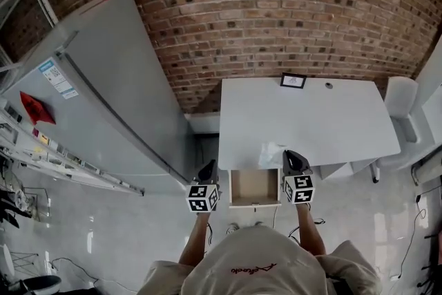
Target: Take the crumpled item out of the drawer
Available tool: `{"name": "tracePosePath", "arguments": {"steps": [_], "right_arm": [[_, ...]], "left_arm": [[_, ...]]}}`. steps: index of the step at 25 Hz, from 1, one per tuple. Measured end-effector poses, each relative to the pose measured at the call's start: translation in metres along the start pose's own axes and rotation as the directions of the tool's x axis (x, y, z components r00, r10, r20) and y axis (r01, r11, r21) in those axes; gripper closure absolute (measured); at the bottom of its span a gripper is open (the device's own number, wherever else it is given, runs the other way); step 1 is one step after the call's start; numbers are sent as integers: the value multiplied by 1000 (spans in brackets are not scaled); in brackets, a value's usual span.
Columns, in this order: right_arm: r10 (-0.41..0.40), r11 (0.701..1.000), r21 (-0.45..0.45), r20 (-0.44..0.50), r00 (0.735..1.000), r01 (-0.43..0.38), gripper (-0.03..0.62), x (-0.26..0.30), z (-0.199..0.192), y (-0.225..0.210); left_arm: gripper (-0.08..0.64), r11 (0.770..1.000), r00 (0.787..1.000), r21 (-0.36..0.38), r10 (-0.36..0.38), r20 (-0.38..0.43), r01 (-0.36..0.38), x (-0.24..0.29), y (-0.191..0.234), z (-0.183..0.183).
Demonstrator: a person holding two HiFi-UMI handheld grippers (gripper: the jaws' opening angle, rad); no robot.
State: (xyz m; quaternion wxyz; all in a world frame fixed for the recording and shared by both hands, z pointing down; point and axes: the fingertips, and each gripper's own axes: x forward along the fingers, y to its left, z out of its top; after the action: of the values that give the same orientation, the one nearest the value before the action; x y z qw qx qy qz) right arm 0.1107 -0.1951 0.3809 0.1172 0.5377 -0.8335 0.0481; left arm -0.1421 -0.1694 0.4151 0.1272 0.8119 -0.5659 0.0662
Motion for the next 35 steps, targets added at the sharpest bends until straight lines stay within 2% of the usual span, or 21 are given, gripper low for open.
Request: {"name": "tracePosePath", "arguments": {"steps": [13, 35], "right_arm": [[-6, 1000, 3, 64, 998, 6, 575, -7, 26, 5], [23, 1000, -20, 56, 998, -22, 577, 3, 34, 18]], "left_arm": [[551, 1000, 998, 25, 8, 69, -10, -7, 4, 35], [551, 999, 998, 37, 0, 61, -3, 0, 5, 41]]}}
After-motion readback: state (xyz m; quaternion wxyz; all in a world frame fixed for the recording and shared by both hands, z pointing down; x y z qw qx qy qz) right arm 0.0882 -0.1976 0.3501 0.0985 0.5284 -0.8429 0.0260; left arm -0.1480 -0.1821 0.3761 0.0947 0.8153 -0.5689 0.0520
